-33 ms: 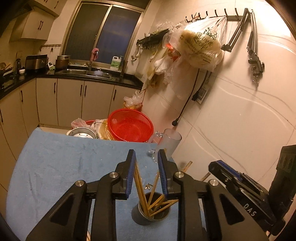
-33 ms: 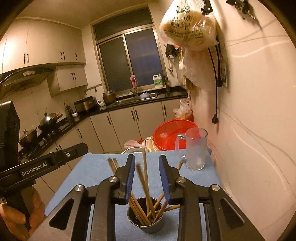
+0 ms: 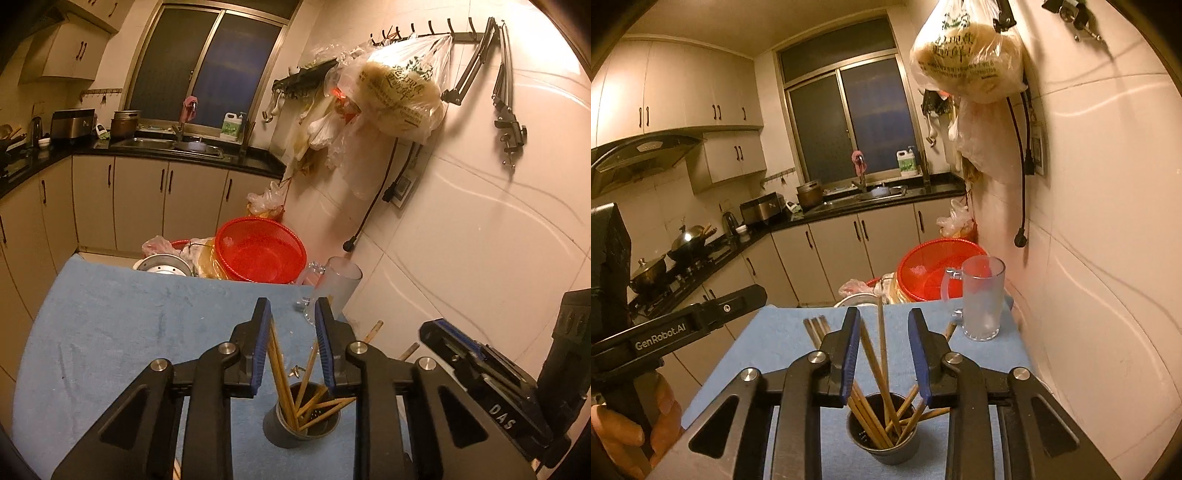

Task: Organize utensils
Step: 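Open the right tool to release the chopstick in the cup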

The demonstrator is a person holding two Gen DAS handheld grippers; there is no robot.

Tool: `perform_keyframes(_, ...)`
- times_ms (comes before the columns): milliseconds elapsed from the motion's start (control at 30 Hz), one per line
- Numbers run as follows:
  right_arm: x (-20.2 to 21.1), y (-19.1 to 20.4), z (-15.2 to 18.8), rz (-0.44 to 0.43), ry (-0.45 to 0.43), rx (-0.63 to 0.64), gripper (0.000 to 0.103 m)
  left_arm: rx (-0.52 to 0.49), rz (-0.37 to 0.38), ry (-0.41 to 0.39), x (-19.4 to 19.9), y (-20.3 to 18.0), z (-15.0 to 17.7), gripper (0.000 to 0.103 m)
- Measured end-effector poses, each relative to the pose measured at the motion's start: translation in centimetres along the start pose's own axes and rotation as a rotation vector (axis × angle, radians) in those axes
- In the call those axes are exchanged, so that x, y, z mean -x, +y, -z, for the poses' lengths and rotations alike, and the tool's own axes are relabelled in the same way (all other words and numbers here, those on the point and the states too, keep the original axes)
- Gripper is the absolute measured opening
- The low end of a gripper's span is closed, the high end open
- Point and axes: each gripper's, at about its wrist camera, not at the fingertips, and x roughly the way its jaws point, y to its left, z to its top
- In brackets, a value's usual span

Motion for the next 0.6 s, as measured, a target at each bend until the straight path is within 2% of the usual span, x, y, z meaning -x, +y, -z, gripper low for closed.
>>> perform_keyframes(167,2.6,1.3,0.4,-0.042,-0.012,0.008,0.029,0.008,-0.013,-0.002,2.3,1.2,0.5,0.023)
perform_keyframes(333,4.2,3.4,2.8,-0.111,0.03,0.035,0.029,0.016,-0.064,0.027,4.9,3.9,2.6,0.023)
perform_keyframes(467,3.8,4.9,5.4,-0.163,0.106,0.035,0.029,0.054,-0.106,0.104,5.6,6.8,5.7,0.023)
perform_keyframes(600,2.7,5.9,8.2,-0.176,0.179,0.041,0.029,0.116,-0.156,0.221,4.7,9.9,9.9,0.023)
